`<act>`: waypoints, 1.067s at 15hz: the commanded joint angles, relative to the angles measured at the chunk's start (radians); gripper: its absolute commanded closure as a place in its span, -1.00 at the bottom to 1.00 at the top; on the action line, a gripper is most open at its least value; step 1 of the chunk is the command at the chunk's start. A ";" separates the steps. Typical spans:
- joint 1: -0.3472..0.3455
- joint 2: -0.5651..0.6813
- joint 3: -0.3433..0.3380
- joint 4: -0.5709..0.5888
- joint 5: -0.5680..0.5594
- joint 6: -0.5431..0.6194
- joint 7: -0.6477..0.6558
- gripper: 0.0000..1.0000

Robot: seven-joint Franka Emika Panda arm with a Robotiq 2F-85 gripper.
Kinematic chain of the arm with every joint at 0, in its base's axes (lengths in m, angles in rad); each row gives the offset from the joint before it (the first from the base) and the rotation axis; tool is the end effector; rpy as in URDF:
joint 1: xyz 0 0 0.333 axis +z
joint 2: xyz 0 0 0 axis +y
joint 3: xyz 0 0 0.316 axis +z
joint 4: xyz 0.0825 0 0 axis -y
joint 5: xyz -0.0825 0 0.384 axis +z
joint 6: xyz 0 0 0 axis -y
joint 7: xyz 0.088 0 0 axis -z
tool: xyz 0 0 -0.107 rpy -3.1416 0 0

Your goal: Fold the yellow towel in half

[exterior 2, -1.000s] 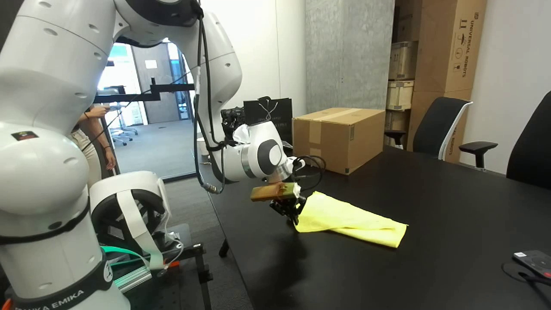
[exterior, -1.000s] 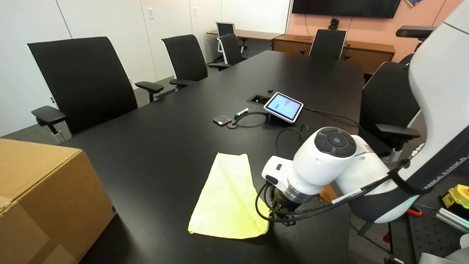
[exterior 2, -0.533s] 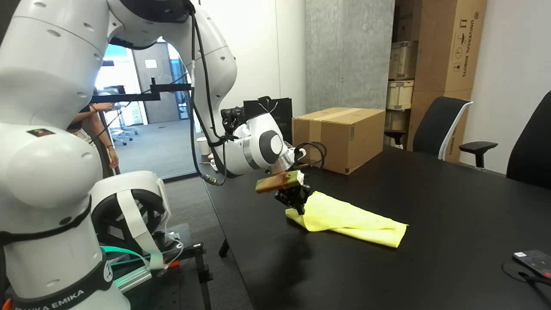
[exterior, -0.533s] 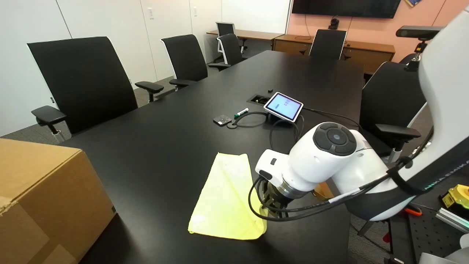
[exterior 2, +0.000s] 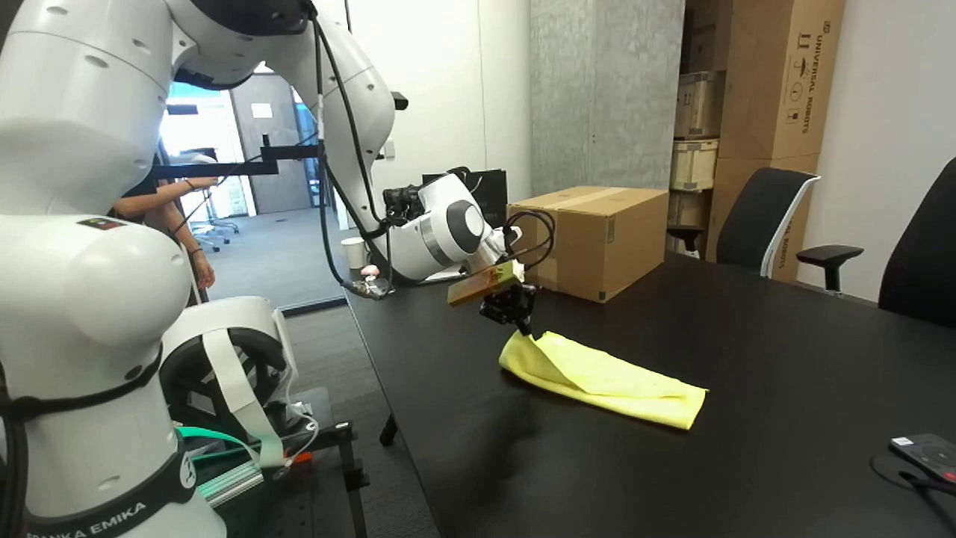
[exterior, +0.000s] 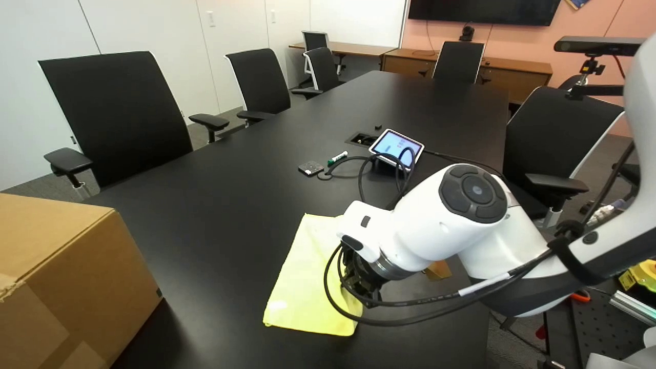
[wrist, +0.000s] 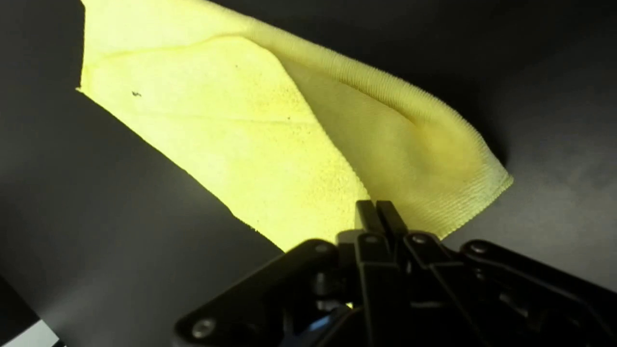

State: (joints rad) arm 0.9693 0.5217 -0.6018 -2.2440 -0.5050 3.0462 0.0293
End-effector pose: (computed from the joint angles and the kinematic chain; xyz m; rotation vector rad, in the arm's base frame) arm 0.5128 0.2352 0.1960 2.4538 1.2645 0.5124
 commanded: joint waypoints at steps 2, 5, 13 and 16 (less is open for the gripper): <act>0.011 0.028 0.016 0.103 -0.012 -0.024 0.027 0.88; -0.047 0.048 0.086 0.194 0.011 -0.039 0.001 0.86; -0.280 0.111 0.347 0.376 0.011 -0.116 -0.053 0.88; -0.408 0.077 0.464 0.326 0.048 -0.197 -0.109 0.35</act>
State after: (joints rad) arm 0.6816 0.6166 -0.2460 -1.9071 -0.4951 2.9147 -0.0081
